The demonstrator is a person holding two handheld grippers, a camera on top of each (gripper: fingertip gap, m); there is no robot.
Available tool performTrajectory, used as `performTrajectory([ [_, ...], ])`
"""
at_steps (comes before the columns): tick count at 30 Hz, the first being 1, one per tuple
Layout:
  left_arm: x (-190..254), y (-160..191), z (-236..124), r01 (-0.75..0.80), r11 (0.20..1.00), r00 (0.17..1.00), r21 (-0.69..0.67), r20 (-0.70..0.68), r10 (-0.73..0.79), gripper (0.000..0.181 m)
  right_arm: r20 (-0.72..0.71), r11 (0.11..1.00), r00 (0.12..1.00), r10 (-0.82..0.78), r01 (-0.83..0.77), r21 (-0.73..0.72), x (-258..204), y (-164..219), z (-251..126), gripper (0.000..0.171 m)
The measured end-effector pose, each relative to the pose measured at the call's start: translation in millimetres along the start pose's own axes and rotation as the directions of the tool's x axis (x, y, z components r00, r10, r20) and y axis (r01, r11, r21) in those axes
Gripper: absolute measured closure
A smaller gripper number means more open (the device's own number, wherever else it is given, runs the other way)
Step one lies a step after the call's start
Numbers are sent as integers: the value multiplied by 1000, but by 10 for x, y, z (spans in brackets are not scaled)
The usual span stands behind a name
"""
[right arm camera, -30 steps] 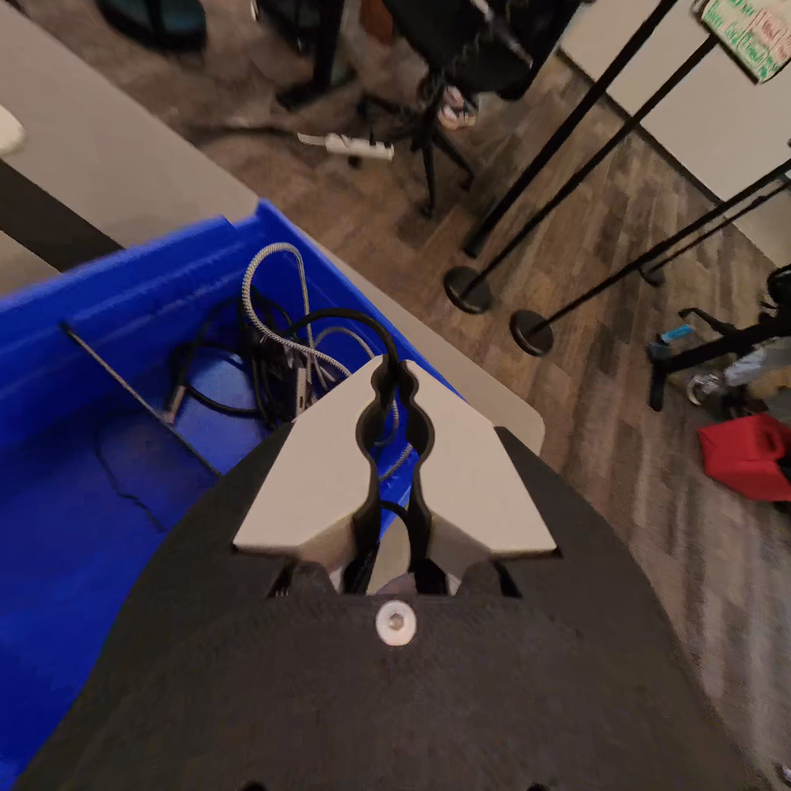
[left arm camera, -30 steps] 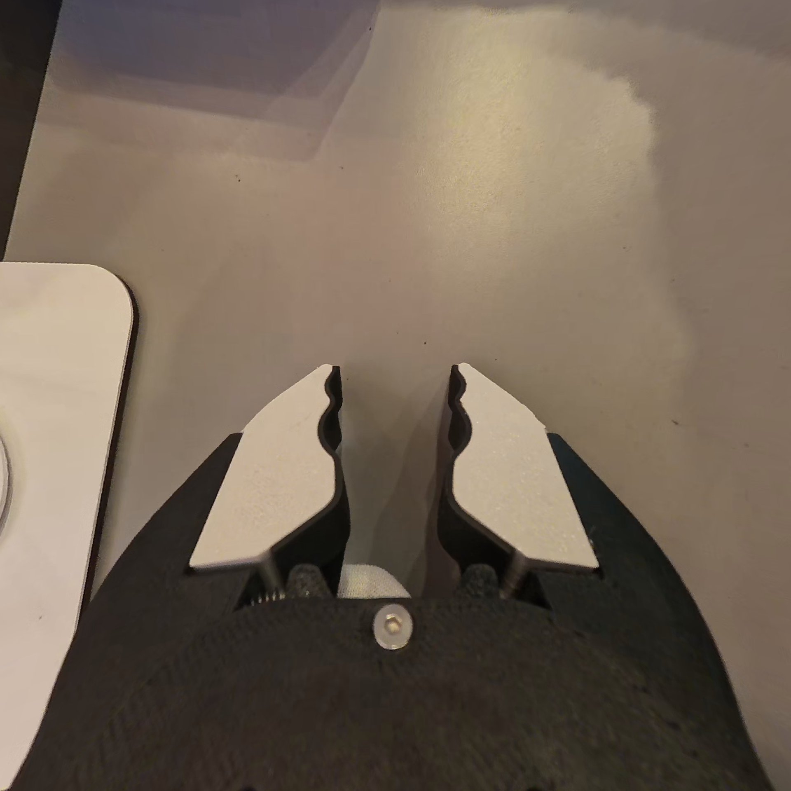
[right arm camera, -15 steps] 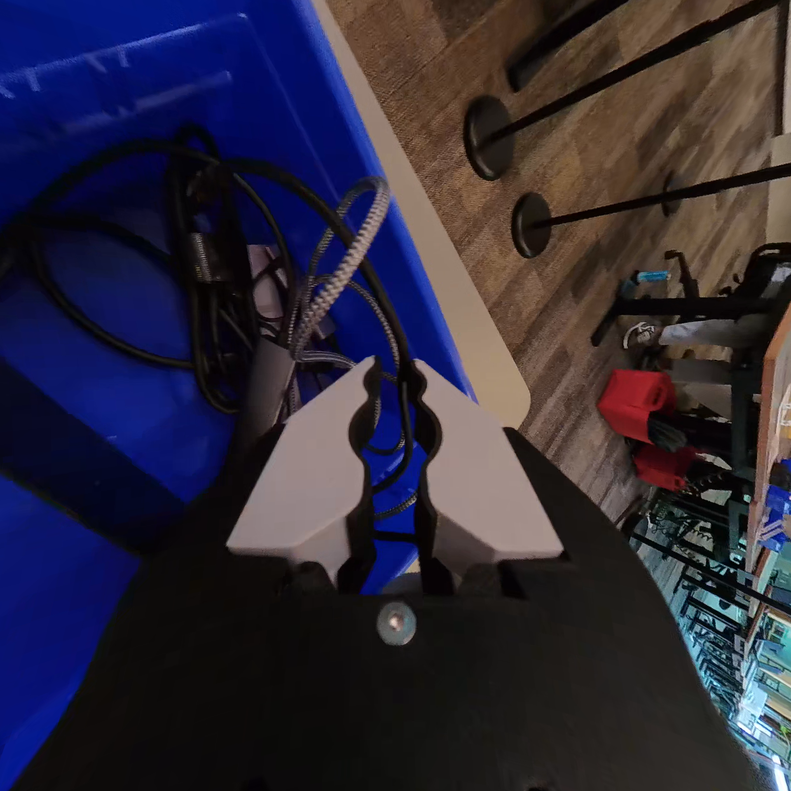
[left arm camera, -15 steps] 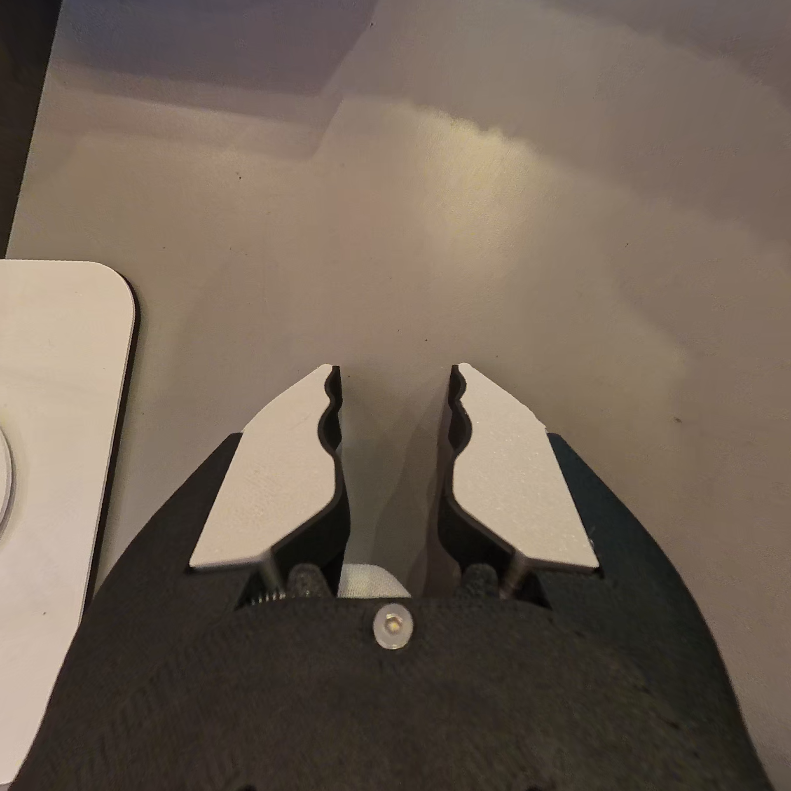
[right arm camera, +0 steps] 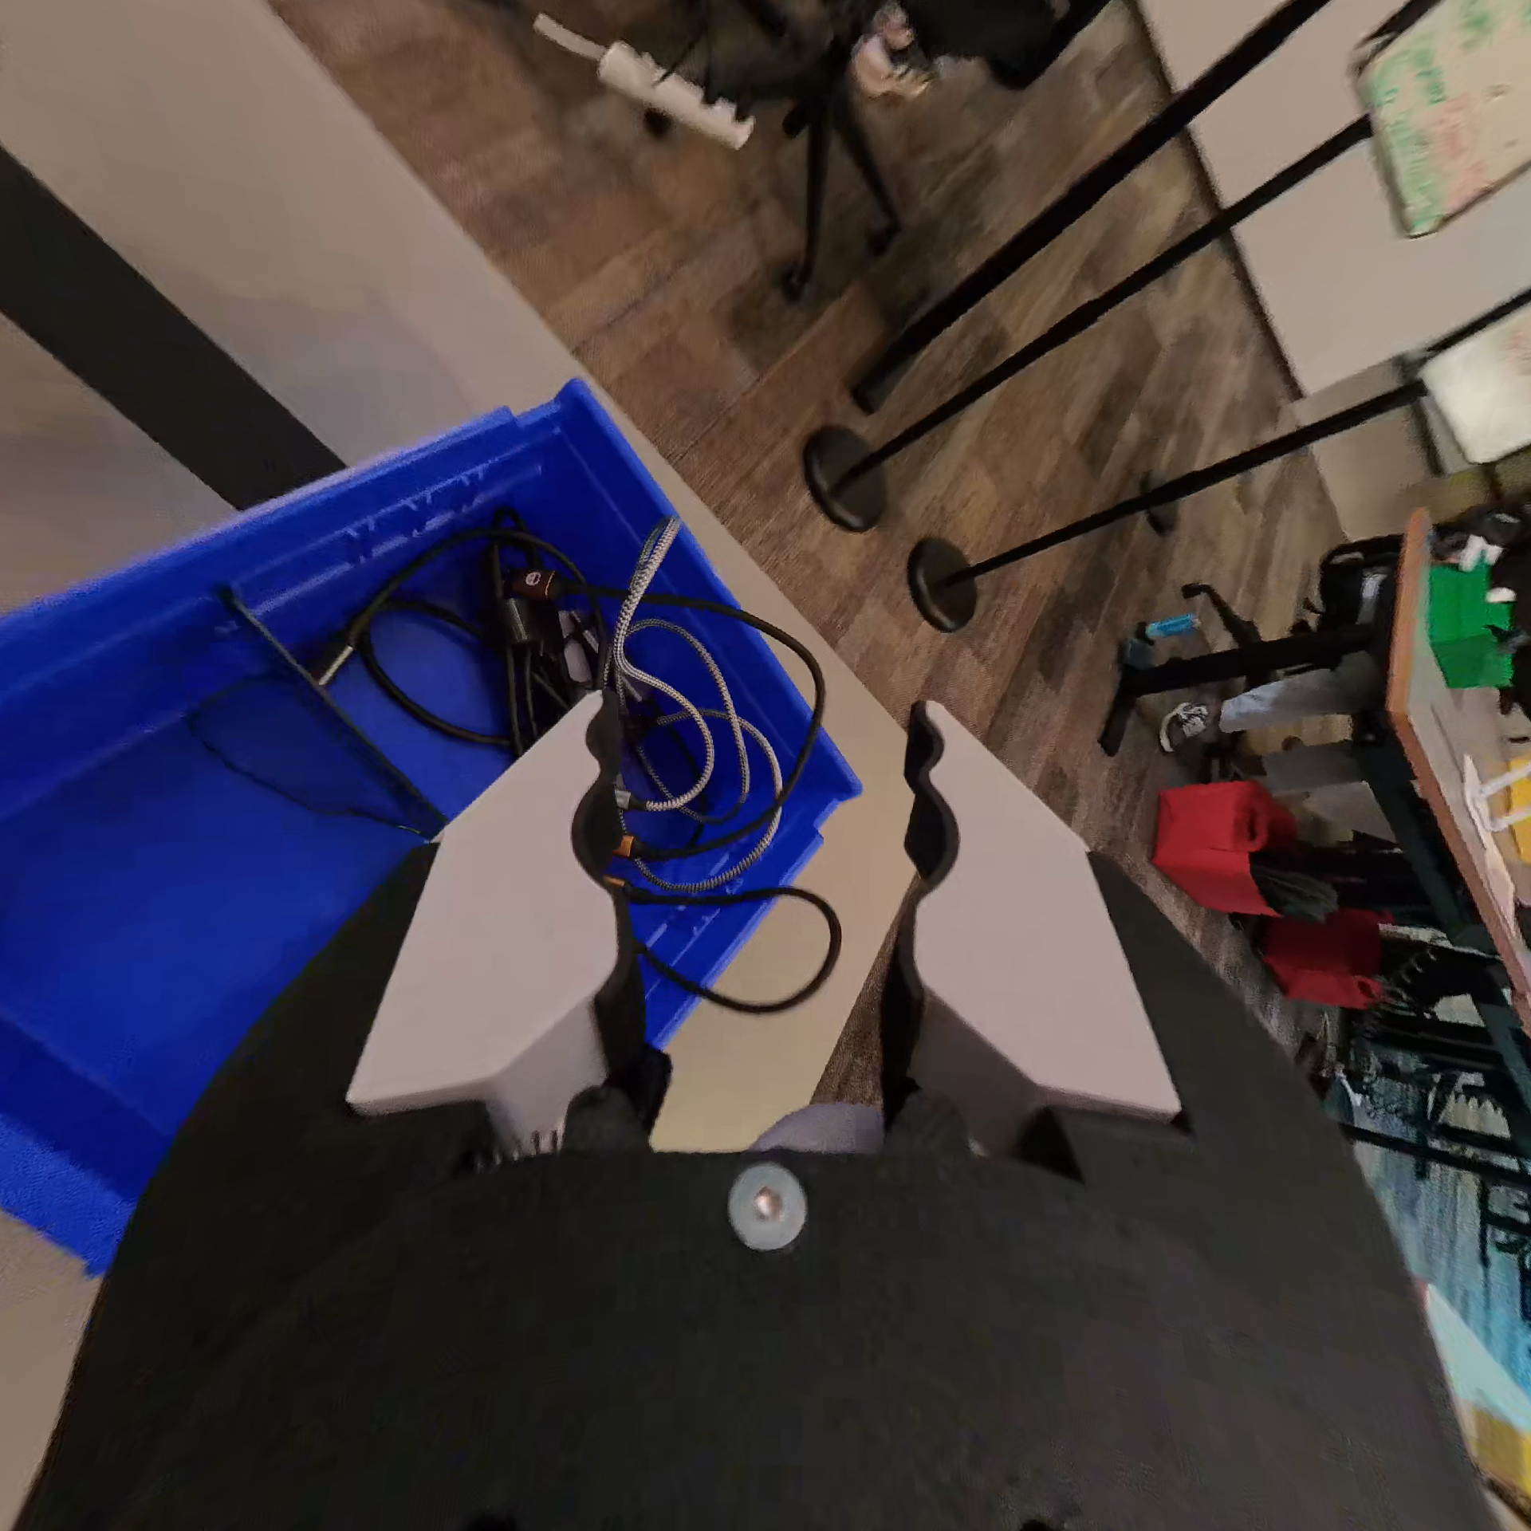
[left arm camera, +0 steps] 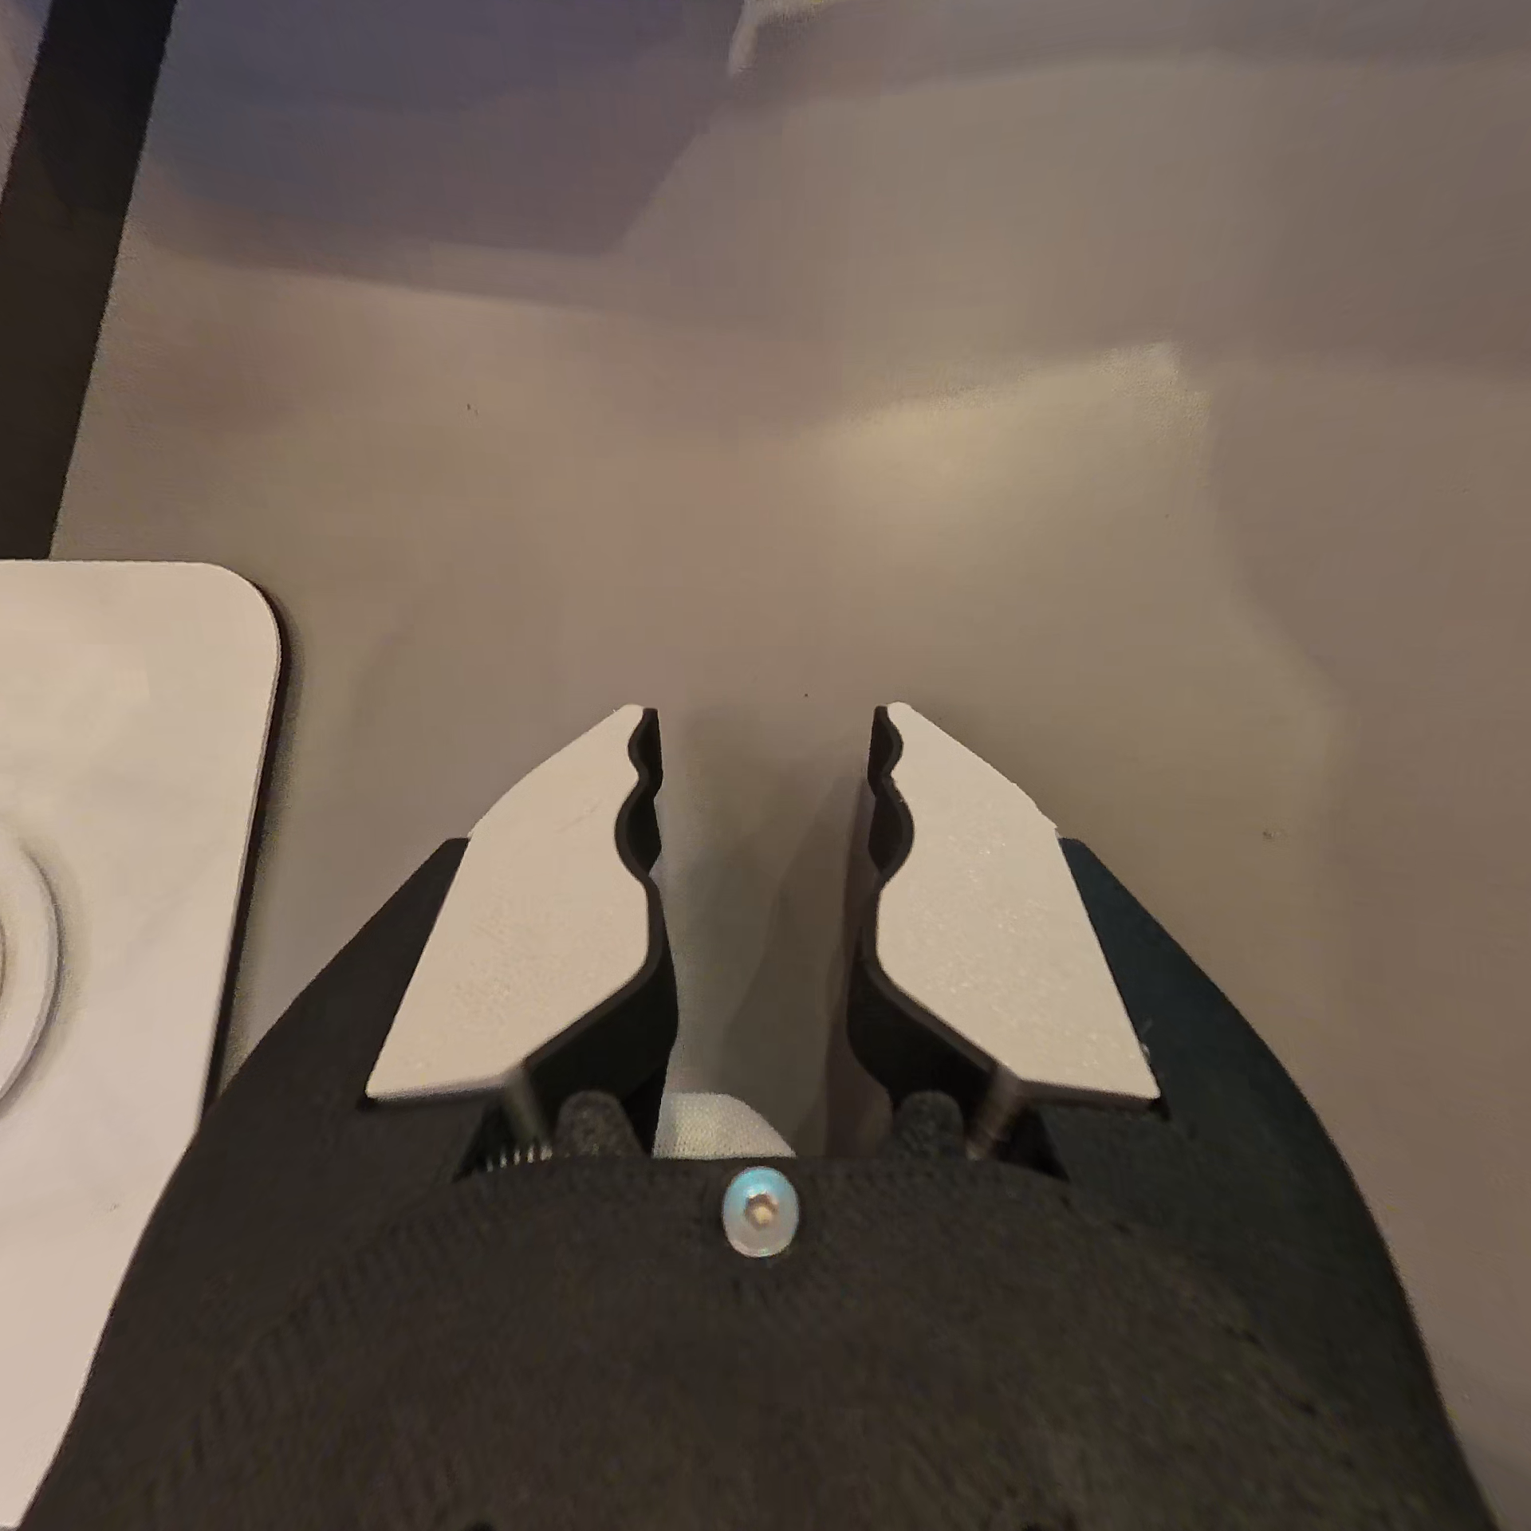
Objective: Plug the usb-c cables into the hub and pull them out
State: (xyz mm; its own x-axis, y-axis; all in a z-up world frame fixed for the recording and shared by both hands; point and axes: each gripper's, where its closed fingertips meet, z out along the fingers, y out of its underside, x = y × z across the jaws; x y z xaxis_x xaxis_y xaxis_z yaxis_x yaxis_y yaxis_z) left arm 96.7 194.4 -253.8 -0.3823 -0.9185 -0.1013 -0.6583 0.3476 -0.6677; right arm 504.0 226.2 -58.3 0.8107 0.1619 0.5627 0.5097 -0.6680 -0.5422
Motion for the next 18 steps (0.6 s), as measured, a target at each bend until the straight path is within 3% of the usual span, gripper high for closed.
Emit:
performTrajectory([
  [3, 4, -88, -33, -30, 1000, 999, 8, 22, 30, 133, -56, 994, 993, 103, -101, 31, -46, 127, -382, 107],
  [7, -25, -256, -126, -57, 998, 995, 22, 81, 55, 133, -50, 971, 970, 236, -238, -34, -359, 639, -575, 103],
  [12, -114, -551, -407, -33, 997, 982, 76, 190, 18, 130, -97, 907, 909, 406, -413, -75, -612, 1292, -536, 93],
  [15, -223, -435, -725, -14, 1000, 952, 11, 305, 10, 124, -44, 861, 865, 500, -502, -81, -789, 1495, -401, 101],
  [18, -306, -217, -1242, 98, 994, 900, 43, 423, -107, 119, -8, 830, 836, 549, -545, -117, -944, 1638, -248, 103],
])
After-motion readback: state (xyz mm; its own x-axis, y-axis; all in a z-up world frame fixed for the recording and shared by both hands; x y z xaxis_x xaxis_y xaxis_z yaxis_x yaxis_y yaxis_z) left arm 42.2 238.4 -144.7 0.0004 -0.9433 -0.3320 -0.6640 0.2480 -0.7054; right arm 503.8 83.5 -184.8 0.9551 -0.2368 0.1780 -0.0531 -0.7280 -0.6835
